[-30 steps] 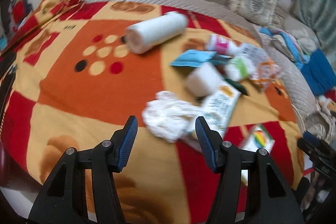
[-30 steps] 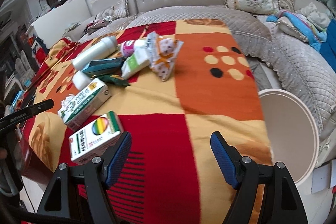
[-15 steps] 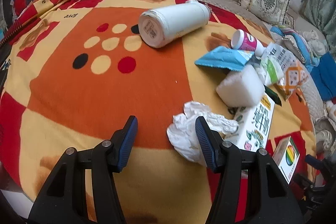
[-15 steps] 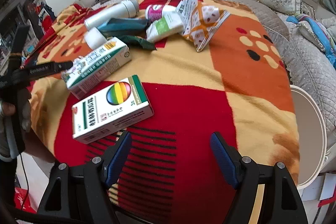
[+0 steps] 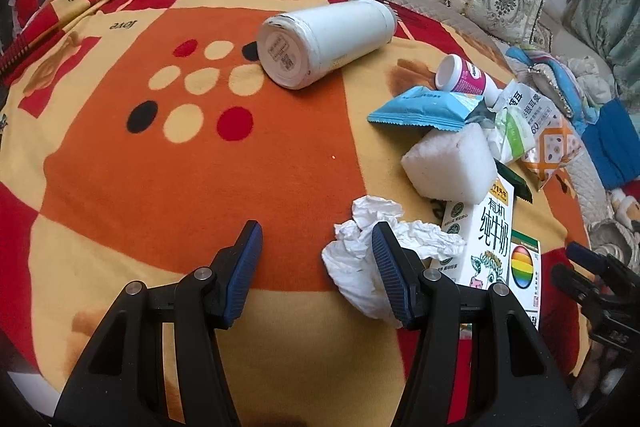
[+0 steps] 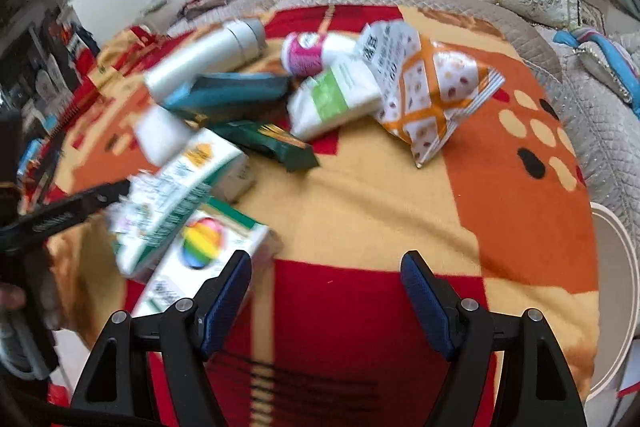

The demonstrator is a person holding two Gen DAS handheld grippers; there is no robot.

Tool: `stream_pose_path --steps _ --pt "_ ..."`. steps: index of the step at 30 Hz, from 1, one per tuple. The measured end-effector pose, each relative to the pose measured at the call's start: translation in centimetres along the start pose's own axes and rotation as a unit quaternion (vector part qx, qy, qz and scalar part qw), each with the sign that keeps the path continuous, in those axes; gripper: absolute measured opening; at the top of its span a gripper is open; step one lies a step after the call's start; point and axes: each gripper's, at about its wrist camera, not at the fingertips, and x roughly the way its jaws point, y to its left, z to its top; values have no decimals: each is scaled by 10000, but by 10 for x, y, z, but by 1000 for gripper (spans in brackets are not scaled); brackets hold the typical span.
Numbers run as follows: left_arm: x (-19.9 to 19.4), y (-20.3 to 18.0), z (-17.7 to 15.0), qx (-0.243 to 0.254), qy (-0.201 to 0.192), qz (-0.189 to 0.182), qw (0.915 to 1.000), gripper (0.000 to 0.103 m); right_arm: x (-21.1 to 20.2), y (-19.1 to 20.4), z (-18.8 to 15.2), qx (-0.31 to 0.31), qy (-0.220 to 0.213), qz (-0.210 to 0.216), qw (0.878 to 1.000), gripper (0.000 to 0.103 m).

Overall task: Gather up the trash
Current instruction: 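Grasp the crumpled white tissue with the left gripper while the right gripper grasps the rainbow medicine box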

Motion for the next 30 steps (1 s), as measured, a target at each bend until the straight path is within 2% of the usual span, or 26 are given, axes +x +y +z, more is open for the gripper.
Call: stream_pose_path --steps 3,7,15,19,23,25,30 --pt "-3 3 0 -8 2 -67 10000 56 -11 13 -2 -17 -41 196 9998 75" --pt "-8 3 -3 -28 -45 -62 10000 56 -4 40 -6 -112 196 470 9986 76" --pt "-8 5 -7 -151 -41 -123 9998 56 15 75 -15 -262 322 210 9989 80" --pt "-9 1 -7 -104 -56 -260 9996 56 19 69 -21 -310 380 256 9985 80" --pt "-2 -9 -5 64 39 -329 9994 56 8 44 -21 -341 288 -225 9988 80" --pt "3 -14 -5 157 122 -341 9992 56 5 28 -20 -187 311 -316 9988 80" --pt "10 -27 -8 296 251 -506 9980 56 4 15 -16 -27 307 -174 9994 81"
